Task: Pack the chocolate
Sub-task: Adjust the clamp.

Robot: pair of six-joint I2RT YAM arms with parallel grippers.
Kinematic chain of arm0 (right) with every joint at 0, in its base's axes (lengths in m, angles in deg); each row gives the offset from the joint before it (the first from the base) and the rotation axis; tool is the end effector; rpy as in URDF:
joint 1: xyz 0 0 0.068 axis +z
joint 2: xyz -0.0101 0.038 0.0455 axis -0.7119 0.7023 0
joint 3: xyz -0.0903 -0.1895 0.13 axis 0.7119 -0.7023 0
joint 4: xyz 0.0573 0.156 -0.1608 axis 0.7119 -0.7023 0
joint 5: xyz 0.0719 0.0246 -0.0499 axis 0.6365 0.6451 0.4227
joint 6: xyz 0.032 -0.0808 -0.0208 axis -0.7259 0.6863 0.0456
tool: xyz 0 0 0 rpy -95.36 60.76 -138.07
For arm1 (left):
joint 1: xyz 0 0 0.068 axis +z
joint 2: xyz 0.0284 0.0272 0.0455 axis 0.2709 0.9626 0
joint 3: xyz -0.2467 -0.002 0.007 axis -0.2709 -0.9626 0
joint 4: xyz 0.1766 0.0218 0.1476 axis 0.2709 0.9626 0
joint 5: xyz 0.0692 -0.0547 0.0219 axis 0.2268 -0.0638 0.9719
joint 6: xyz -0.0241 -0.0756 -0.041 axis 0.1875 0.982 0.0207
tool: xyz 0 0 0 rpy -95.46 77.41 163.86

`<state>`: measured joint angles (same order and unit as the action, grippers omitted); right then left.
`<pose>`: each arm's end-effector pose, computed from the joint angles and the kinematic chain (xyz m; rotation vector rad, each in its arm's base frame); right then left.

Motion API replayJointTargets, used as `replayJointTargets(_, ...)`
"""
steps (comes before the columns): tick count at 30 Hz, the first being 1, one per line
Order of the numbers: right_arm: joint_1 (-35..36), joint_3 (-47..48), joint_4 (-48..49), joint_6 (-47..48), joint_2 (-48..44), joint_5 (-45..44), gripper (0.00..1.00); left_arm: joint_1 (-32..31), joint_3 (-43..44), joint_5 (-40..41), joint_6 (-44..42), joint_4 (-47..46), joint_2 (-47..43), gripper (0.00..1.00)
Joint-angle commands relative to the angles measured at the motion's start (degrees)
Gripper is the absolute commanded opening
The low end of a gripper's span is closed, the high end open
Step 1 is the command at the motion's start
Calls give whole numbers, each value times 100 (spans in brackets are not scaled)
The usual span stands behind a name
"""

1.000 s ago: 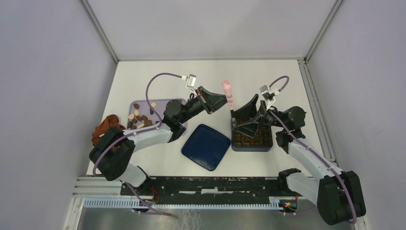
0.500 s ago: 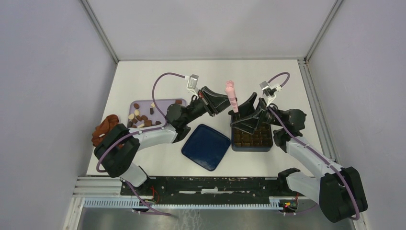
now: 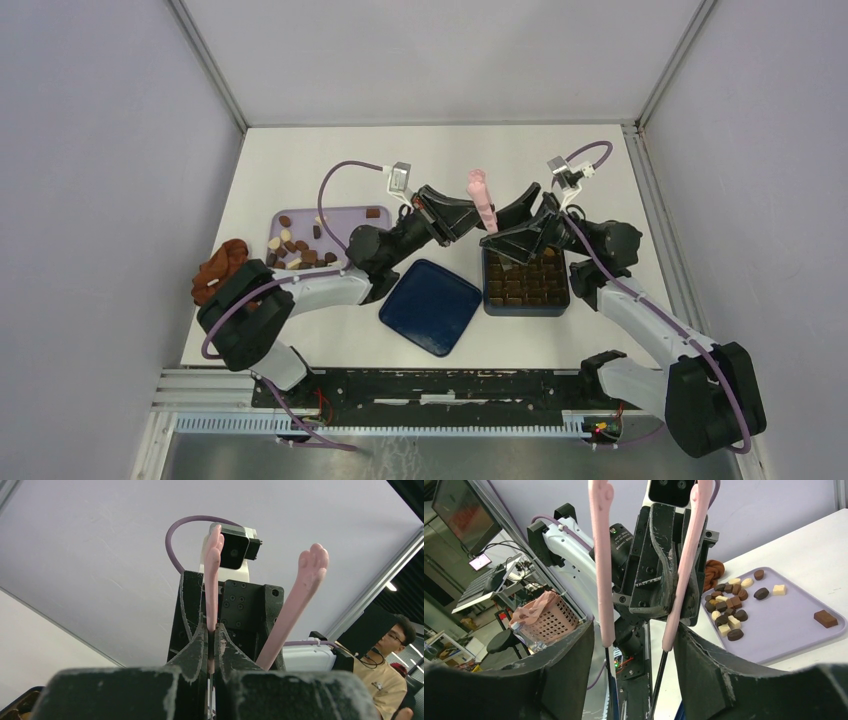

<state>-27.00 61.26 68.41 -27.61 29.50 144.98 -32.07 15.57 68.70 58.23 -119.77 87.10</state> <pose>0.1872 0.1333 0.3342 -0.6015 1.3322 1.6811 0.2058 -0.2599 0.3270 0.2122 1.1429 -1.7927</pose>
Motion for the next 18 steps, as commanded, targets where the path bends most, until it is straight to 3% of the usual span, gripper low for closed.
replayJointTargets(1, 54, 247, -157, 138, -50, -185, 62, -87, -37, 408, -127, -452, -121, 2)
replayJointTargets(18, 64, 229, -76, 304, 8, -74, 59, -278, -348, 1008, -277, -692, -233, 2)
